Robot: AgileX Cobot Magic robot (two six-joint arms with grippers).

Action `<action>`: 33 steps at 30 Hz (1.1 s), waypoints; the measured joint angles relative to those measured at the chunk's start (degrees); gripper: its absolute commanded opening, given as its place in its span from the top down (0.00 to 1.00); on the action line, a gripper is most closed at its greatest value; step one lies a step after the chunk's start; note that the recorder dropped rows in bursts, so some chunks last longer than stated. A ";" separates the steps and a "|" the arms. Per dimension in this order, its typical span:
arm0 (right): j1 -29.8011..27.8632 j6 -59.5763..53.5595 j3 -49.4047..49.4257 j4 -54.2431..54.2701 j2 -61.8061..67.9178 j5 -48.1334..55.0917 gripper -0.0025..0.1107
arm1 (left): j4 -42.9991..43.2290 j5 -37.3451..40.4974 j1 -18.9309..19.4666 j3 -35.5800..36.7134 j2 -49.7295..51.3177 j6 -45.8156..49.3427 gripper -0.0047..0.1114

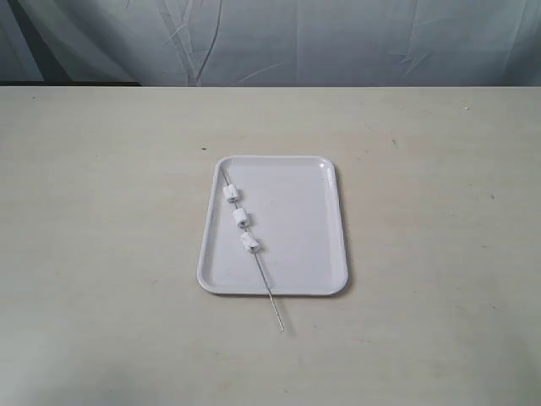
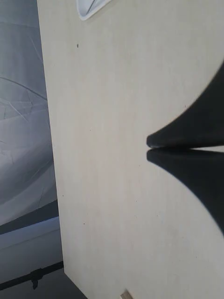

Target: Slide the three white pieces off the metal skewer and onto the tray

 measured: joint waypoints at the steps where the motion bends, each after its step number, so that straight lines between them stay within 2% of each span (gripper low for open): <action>1: 0.00 0.00 0.00 0.00 0.00 0.00 0.98 | 0.00 0.00 0.00 0.00 0.00 0.00 0.96; 24: 0.00 0.00 0.00 0.00 0.00 0.00 0.98 | 0.00 0.00 0.00 0.00 0.00 0.00 0.96; 28: 0.00 0.00 0.00 0.00 0.00 0.00 0.98 | 3.71 0.00 0.00 0.00 0.00 0.11 0.96; 31: 0.00 0.00 0.00 0.00 0.00 -0.98 0.98 | 6.07 -4.24 0.00 0.13 0.00 0.19 0.96; 33: 0.00 0.00 0.00 0.00 0.00 -4.09 0.98 | 6.37 -10.35 0.00 0.23 0.00 0.19 0.96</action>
